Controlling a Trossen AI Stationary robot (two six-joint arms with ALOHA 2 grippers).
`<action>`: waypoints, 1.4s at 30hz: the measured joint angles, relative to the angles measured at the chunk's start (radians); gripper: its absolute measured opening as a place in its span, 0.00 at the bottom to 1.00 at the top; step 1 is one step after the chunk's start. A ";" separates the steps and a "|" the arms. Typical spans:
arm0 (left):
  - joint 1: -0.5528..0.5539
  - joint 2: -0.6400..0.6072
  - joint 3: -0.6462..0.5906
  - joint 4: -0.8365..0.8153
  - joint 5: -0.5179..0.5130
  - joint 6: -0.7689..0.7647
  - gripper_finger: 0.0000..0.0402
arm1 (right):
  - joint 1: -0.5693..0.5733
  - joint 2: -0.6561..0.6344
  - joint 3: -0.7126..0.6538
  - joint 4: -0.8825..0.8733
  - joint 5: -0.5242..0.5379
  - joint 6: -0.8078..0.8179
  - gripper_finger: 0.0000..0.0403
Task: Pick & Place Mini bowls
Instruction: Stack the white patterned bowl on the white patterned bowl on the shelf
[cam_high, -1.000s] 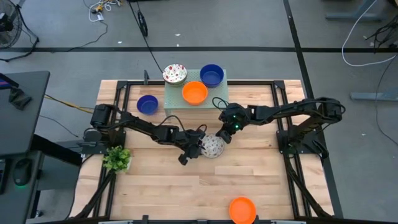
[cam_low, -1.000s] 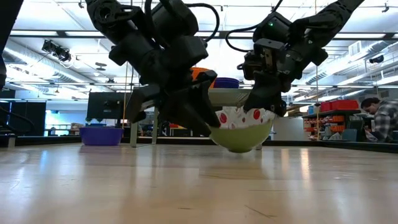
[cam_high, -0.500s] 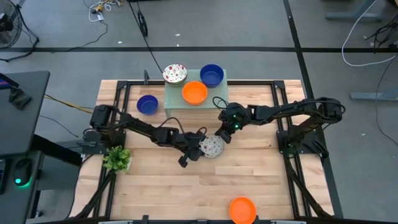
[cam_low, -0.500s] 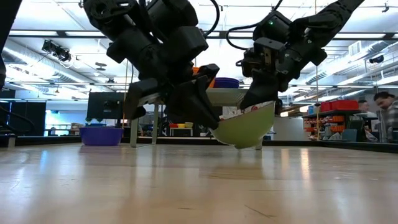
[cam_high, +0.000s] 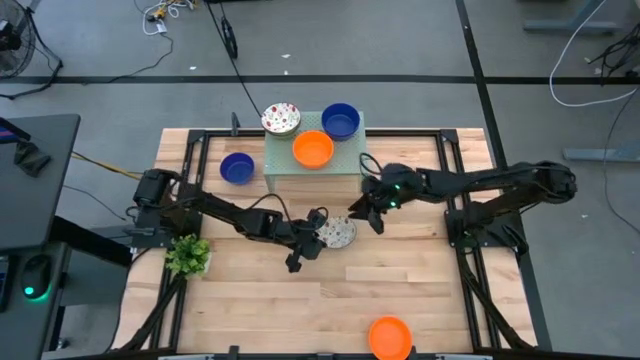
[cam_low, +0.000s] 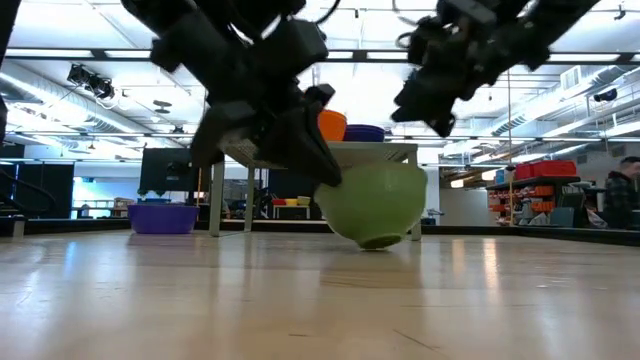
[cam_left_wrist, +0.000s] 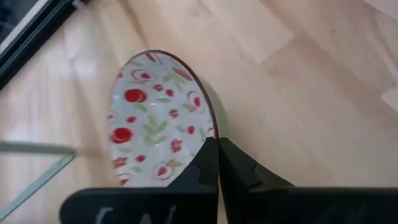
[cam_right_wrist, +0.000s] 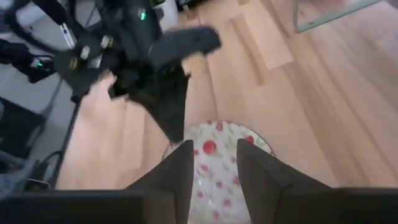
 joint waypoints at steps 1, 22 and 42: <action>-0.003 -0.021 -0.001 -0.022 -0.018 -0.004 0.00 | 0.026 -0.023 -0.019 -0.001 0.045 0.001 0.32; -0.024 -0.391 0.111 -0.401 -0.312 -0.117 0.00 | 0.501 -0.126 -0.423 0.524 0.715 0.206 0.26; 0.461 -0.396 0.479 -0.838 -0.380 0.176 0.00 | 0.505 -0.120 -0.423 0.538 0.717 0.172 0.26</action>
